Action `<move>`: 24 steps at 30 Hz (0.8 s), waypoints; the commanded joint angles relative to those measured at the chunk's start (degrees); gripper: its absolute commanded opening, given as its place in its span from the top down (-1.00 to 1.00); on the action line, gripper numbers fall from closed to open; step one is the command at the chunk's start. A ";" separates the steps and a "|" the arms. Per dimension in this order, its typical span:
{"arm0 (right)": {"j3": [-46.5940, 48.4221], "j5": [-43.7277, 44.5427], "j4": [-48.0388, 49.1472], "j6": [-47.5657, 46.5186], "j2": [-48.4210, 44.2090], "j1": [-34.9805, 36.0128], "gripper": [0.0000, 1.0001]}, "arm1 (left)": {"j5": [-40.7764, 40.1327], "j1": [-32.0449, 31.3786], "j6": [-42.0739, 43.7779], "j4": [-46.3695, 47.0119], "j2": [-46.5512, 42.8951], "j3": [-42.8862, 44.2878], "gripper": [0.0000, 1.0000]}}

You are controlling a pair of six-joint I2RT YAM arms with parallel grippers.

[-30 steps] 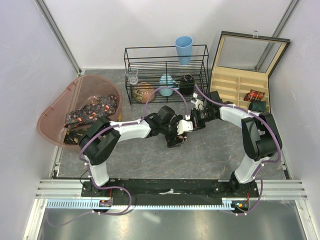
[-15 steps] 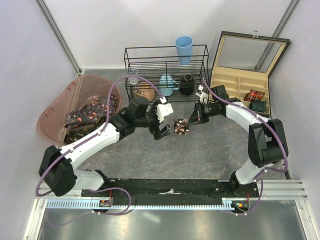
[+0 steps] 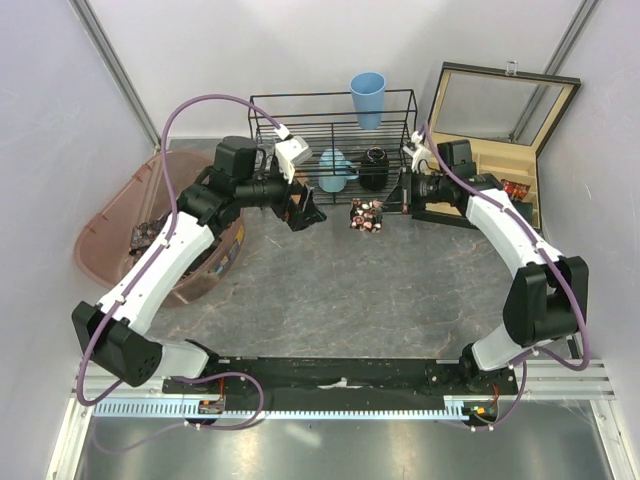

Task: Roll the ties
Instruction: Place the tie in the storage box.

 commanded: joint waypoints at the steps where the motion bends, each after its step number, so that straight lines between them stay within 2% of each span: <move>1: 5.00 1.59 -2.36 -2.77 -3.07 -0.68 1.00 | 6.29 0.57 -4.83 -2.35 0.97 -1.01 -0.99; 2: 5.18 1.68 -2.45 -3.04 -3.77 -0.68 1.00 | 6.99 1.18 -6.15 0.44 0.71 -1.80 -0.99; 6: 5.36 0.54 -2.36 -2.87 -5.53 -0.68 1.00 | 18.38 5.22 -17.55 10.82 0.09 -7.33 -0.99; 11: 5.62 1.94 -2.54 -3.56 -7.46 -0.68 1.00 | 26.41 5.40 -25.40 22.42 2.02 -12.00 -0.99; 17: 9.75 8.27 -11.74 -15.33 -8.17 -3.74 1.00 | 27.65 5.40 -28.31 26.13 4.22 -12.71 -0.99; 21: 14.40 13.26 -17.38 -25.52 -7.91 -7.00 1.00 | 27.82 5.32 -28.31 27.01 4.57 -12.97 -0.99; 24: 18.54 17.05 -21.51 -36.58 -7.03 -9.99 1.00 | 27.91 5.40 -28.05 26.92 4.75 -13.41 -0.99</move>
